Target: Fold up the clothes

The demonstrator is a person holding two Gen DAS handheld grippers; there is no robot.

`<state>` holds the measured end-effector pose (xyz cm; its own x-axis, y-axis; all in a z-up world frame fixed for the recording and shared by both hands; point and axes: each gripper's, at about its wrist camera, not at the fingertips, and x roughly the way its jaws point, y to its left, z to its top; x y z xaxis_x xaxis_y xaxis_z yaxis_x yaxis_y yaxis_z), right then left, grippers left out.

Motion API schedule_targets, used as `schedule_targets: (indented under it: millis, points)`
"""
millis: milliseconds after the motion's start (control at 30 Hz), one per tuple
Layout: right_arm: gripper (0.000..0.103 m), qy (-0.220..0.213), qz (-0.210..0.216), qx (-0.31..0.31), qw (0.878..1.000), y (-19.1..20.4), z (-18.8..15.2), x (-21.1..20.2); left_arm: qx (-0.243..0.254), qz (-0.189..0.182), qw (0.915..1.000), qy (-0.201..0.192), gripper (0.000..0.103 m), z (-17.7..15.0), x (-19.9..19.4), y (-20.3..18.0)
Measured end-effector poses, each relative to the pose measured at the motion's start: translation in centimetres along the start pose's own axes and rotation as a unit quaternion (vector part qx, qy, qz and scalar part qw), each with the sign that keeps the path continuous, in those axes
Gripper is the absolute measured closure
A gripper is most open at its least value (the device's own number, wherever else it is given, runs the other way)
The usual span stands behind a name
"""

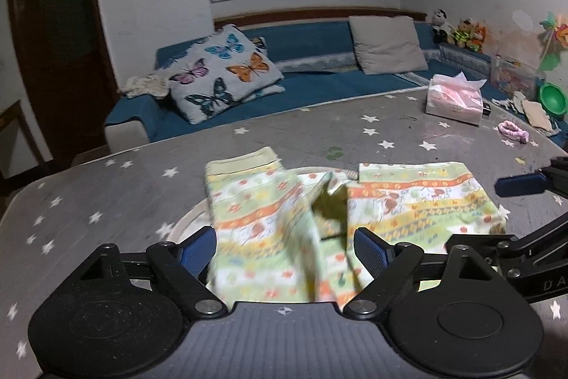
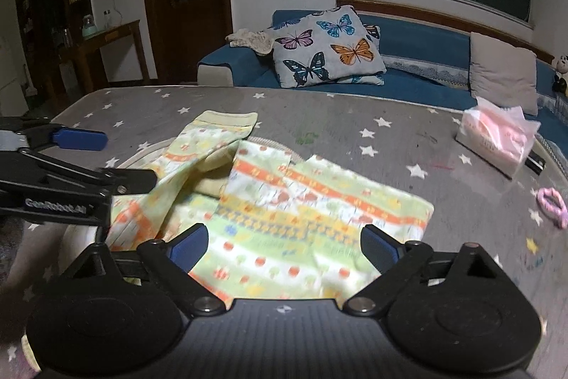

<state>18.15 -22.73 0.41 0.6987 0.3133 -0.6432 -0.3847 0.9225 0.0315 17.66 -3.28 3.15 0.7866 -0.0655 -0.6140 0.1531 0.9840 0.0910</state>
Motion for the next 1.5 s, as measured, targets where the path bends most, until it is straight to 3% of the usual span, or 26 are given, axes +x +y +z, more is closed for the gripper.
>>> schedule_targets:
  millis: [133, 200, 267, 333, 467, 667, 733, 800, 867, 900, 967, 1167, 1333, 1500]
  points:
    - [0.014, 0.003, 0.002, -0.014, 1.000, -0.3, 1.7, 1.6, 0.007, 0.000, 0.9996, 0.026, 0.031, 0.6, 3.0, 0.0]
    - [0.016, 0.004, 0.004, -0.023, 1.000, -0.2, 2.6, 2.6, 0.008, 0.002, 0.9991, 0.042, 0.045, 0.5, 4.5, 0.3]
    - [0.017, 0.009, 0.008, -0.032, 0.999, 0.1, 3.3, 3.8, 0.004, 0.004, 0.9983, 0.058, 0.073, 0.3, 5.7, 1.0]
    - [0.019, 0.015, 0.014, -0.040, 0.999, 0.6, 3.8, 5.3, -0.007, 0.003, 0.9975, 0.070, 0.085, -0.1, 6.4, 1.9]
    - [0.023, 0.029, 0.026, -0.056, 0.998, 1.4, 4.8, 8.2, -0.012, -0.003, 0.9974, 0.072, 0.087, -0.5, 6.5, 2.9]
    - [0.041, 0.052, 0.032, -0.070, 0.996, 2.4, 5.1, 12.2, 0.001, -0.005, 0.9980, 0.063, 0.071, 0.1, 7.0, 2.5]
    - [0.062, 0.060, 0.033, -0.064, 0.996, 2.2, 5.0, 13.0, 0.006, -0.004, 0.9978, 0.066, 0.071, 0.4, 7.8, 2.3]
    - [0.077, 0.064, 0.033, -0.048, 0.996, 1.6, 4.9, 13.3, 0.010, -0.004, 0.9975, 0.070, 0.073, 0.6, 8.5, 2.1]
    - [0.089, 0.053, 0.027, -0.033, 0.998, 0.8, 4.8, 12.4, 0.006, -0.004, 0.9976, 0.069, 0.094, 0.7, 8.9, 2.3]
    - [0.095, 0.048, 0.025, -0.025, 0.998, 0.4, 4.8, 12.0, -0.002, -0.004, 0.9977, 0.067, 0.095, 0.7, 8.9, 2.6]
    - [0.096, 0.034, 0.018, -0.012, 0.999, -0.5, 4.7, 10.6, -0.023, 0.002, 0.9980, 0.058, 0.100, 0.6, 8.3, 3.5]
    - [0.098, -0.007, -0.013, 0.030, 0.999, -4.0, 3.9, 5.4, -0.086, 0.039, 0.9953, 0.022, 0.101, -0.1, 4.4, 7.0]
    - [0.099, -0.032, -0.041, 0.075, 0.996, -7.2, 1.7, 0.5, -0.142, 0.077, 0.9869, 0.000, 0.101, -2.3, -0.2, 10.8]
    - [0.099, -0.050, -0.069, 0.118, 0.989, -10.2, -1.1, -4.2, -0.187, 0.097, 0.9776, 0.005, 0.101, -6.2, -4.3, 12.6]
